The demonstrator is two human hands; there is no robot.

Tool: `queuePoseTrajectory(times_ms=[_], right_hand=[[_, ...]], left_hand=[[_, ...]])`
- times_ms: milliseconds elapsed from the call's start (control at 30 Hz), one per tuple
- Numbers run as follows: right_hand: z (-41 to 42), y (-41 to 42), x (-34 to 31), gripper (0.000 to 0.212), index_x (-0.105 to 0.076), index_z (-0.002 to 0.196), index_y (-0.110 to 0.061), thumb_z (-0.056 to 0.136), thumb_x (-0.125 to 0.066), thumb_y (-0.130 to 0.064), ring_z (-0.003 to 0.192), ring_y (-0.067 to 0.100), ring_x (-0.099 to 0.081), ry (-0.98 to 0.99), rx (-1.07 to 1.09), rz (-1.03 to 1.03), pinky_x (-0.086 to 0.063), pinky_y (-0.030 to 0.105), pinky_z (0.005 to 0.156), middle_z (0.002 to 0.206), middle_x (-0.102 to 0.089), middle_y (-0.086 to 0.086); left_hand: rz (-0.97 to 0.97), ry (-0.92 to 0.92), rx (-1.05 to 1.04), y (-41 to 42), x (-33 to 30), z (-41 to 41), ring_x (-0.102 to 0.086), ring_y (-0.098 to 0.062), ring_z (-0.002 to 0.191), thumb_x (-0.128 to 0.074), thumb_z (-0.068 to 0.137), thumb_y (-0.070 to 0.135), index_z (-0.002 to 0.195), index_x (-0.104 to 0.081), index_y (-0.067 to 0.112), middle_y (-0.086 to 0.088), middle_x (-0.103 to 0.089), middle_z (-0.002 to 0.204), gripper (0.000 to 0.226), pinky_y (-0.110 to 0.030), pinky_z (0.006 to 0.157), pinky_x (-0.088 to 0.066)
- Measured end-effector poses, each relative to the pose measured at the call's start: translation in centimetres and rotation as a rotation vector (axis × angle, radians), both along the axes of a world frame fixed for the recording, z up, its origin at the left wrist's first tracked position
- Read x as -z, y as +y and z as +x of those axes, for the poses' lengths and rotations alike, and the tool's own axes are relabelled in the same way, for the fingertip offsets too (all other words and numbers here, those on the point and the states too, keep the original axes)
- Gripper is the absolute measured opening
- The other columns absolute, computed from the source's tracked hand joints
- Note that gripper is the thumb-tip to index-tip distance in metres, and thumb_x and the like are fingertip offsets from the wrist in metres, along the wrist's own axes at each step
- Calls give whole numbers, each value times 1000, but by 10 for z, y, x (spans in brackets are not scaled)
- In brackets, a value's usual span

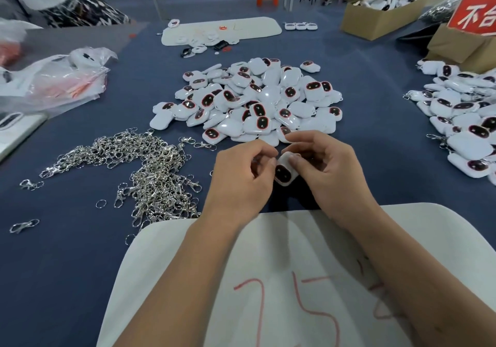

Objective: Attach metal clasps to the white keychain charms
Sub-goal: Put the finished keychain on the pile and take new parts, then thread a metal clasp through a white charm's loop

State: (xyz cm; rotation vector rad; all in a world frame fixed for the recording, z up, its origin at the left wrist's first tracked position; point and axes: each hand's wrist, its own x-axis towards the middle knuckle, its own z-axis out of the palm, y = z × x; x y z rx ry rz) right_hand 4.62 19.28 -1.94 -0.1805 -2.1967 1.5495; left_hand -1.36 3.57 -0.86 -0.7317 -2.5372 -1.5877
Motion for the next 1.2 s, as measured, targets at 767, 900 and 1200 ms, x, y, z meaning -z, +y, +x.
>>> queuePoseTrajectory(times_ms=[767,900,1200], right_hand=[[1,-2,-1,34,-76,118,-16,86,-85,-8,99,10,-75,-135,-112,-43,-58,28,95,102,-79,-2],[2,2,-4,24,-79,110,-18,87,-85,-12,94,10,-77,-172,-100,-133,-61,26,89,96,-81,-4],[-1,3,-1,2,-80,93,-26,92,-80,-27,82,12,-76,-213,0,-103,-61,28,78,84,-80,-7]], left_hand=[[-637,36,-406,-10,-5,-5,-56,-32,105,-52,95,23,108,-58,12,-11,-60,114,17,-41,85,-41],[-622,28,-395,-10,-5,-7,-58,-30,104,-48,100,21,105,-61,14,-8,-64,111,15,-40,84,-41],[-740,121,-321,-5,-1,-5,-52,-29,111,-50,101,38,108,-58,15,-8,-55,116,26,-40,88,-42]])
